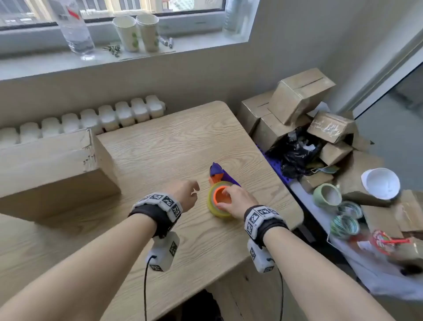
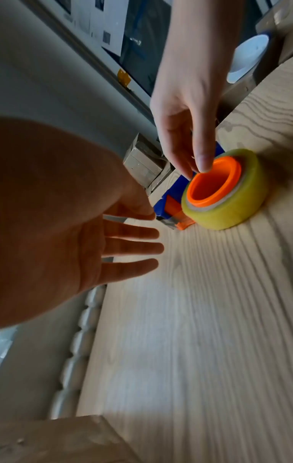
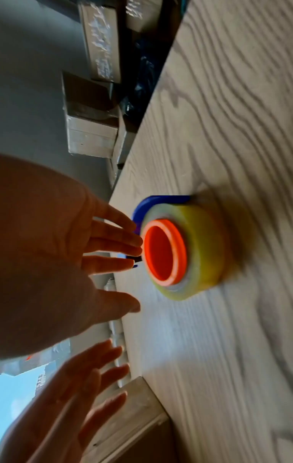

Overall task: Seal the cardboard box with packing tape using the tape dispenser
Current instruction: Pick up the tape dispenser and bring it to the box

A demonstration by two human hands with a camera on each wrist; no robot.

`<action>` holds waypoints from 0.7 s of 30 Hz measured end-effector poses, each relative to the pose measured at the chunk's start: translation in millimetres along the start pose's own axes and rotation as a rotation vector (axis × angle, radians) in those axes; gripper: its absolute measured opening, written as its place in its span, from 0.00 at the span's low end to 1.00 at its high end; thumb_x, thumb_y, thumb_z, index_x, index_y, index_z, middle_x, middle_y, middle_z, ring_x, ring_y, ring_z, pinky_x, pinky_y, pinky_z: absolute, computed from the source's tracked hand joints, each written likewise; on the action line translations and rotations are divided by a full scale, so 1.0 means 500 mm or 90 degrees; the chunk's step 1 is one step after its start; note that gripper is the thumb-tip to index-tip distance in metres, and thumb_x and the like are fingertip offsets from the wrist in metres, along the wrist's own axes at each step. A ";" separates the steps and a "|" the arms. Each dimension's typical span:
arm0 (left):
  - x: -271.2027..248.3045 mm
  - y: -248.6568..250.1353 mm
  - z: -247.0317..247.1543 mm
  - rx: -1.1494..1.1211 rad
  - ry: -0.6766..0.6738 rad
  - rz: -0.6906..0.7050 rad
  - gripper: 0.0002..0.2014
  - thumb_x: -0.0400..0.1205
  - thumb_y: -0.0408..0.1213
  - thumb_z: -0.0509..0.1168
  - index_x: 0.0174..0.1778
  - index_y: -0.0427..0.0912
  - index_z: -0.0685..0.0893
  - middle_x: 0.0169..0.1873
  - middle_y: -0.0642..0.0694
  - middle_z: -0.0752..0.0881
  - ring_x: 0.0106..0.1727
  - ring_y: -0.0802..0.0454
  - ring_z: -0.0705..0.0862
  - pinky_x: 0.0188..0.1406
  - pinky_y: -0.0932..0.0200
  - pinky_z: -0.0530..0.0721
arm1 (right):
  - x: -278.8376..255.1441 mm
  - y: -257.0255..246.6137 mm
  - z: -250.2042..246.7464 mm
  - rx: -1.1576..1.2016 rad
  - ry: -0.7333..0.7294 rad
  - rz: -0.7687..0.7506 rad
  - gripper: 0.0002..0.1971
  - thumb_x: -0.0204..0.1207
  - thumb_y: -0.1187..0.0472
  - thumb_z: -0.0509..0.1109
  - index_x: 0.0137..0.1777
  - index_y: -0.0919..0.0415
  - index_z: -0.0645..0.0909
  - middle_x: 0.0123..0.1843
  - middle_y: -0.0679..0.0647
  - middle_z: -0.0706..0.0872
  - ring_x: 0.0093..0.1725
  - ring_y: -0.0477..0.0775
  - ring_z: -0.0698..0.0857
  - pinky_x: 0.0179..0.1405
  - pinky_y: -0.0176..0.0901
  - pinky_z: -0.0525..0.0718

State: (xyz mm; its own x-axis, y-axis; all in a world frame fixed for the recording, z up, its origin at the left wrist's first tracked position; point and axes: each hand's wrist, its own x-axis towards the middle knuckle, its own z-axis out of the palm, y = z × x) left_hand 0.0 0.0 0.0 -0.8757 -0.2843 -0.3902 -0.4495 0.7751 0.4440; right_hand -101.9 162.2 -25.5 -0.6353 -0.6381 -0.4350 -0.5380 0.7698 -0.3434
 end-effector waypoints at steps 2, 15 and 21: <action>0.011 0.003 0.017 0.007 -0.003 -0.006 0.16 0.81 0.38 0.58 0.64 0.46 0.79 0.60 0.47 0.84 0.61 0.47 0.81 0.57 0.60 0.75 | 0.009 0.008 0.018 -0.029 -0.021 0.000 0.26 0.71 0.43 0.72 0.65 0.58 0.77 0.67 0.56 0.80 0.66 0.59 0.79 0.64 0.51 0.76; 0.019 -0.024 0.058 -0.037 -0.047 -0.073 0.15 0.81 0.36 0.56 0.62 0.46 0.81 0.59 0.48 0.85 0.58 0.47 0.83 0.56 0.58 0.78 | 0.022 0.011 0.053 -0.143 -0.045 -0.061 0.10 0.75 0.57 0.66 0.52 0.60 0.71 0.54 0.61 0.85 0.58 0.66 0.81 0.43 0.49 0.75; -0.005 -0.030 -0.004 -0.035 -0.006 -0.080 0.15 0.81 0.34 0.56 0.62 0.45 0.81 0.59 0.46 0.86 0.59 0.46 0.83 0.57 0.58 0.78 | 0.040 -0.001 -0.005 0.076 -0.052 0.012 0.12 0.69 0.59 0.71 0.50 0.59 0.74 0.46 0.55 0.77 0.49 0.60 0.79 0.43 0.42 0.69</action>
State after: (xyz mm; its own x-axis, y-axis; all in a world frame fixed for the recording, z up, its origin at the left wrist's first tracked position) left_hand 8.6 -12.4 -4.1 -0.8102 -0.3721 -0.4529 -0.5651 0.7011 0.4349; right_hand -115.9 149.1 -32.0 -0.5946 -0.6244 -0.5065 -0.4536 0.7806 -0.4299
